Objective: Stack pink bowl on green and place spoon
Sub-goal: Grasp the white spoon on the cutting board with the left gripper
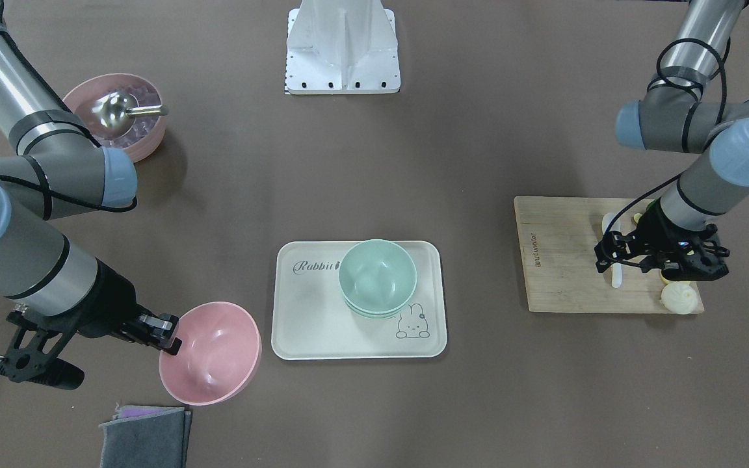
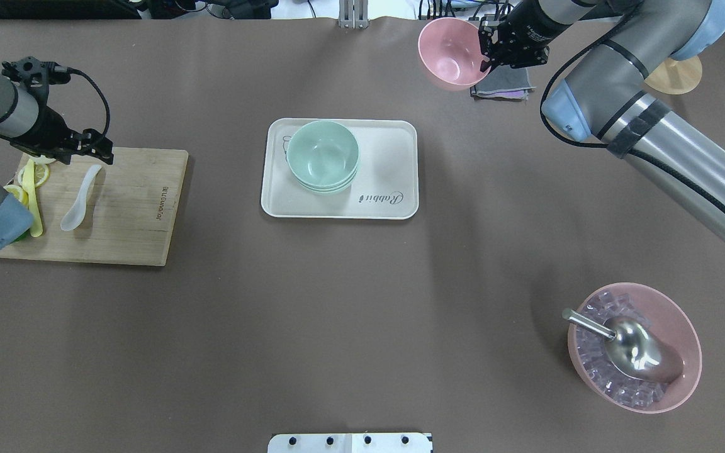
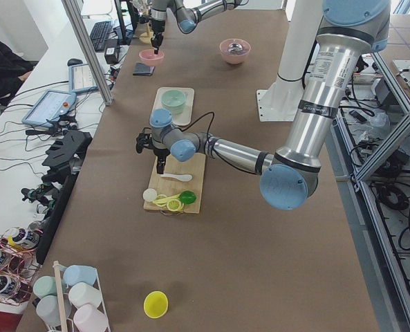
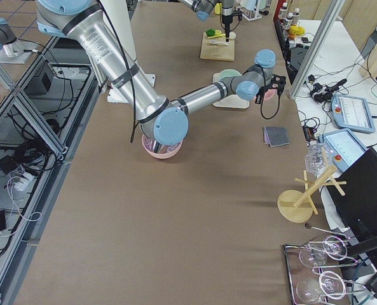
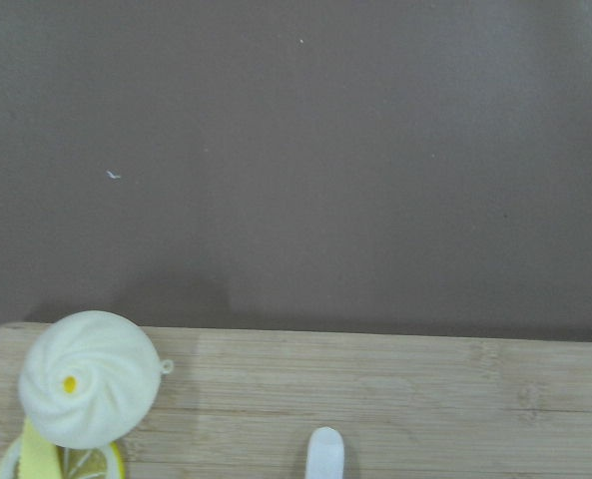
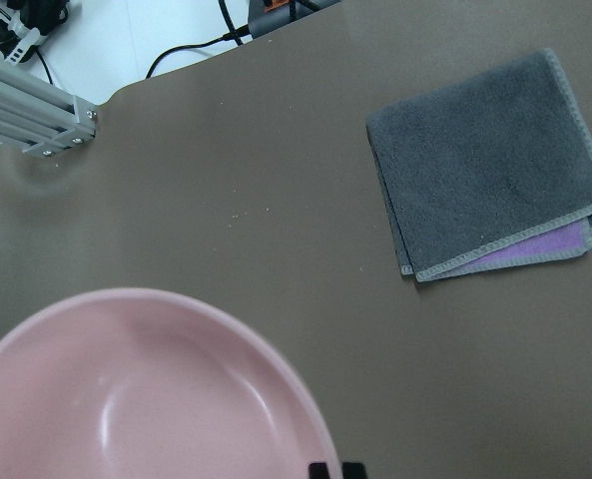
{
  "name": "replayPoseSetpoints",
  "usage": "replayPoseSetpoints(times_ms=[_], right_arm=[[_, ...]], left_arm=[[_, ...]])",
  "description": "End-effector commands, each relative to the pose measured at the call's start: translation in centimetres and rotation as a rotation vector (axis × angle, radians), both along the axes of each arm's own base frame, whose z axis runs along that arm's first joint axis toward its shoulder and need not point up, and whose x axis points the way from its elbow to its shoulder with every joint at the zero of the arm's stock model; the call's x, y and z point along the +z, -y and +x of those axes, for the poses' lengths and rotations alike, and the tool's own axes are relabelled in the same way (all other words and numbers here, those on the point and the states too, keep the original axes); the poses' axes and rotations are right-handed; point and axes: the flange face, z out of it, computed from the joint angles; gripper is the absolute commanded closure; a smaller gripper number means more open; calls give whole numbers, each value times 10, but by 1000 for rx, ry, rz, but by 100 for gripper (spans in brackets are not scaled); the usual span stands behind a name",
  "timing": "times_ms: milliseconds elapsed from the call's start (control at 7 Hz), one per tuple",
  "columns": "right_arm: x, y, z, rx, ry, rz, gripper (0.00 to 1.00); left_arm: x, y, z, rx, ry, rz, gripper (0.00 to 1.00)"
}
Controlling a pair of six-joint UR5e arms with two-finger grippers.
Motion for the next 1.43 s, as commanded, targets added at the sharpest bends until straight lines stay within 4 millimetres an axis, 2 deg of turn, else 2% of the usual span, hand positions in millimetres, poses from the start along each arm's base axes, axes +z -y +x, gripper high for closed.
replayPoseSetpoints(times_ms=[0, 143, 286, 571, 714, 857, 1143, 1286], right_arm=[[-2, 0, -1, 1, 3, 2, 100], [-2, -1, -2, -1, 3, 2, 100], [-2, -1, -2, -2, 2, 3, 100], [-1, -2, -4, -5, 2, 4, 100], [-1, -2, -4, -5, 2, 3, 100], [-1, -2, -5, -6, 2, 3, 100], [-1, -2, -5, -6, 2, 2, 100], [-1, -2, -5, -6, 2, 3, 100]], left_arm=[[14, -12, 12, 10, 27, -1, 22], [17, -15, 10, 18, 24, 15, 23], [30, -23, 4, 20, 24, 18, 23], [32, -24, 5, 21, 15, 27, 30], [34, -26, 10, 30, 18, 26, 40], [32, -29, 16, 40, 16, 28, 54], [31, -30, 15, 39, 14, 30, 91], [38, -35, 12, 41, 20, 22, 96]])
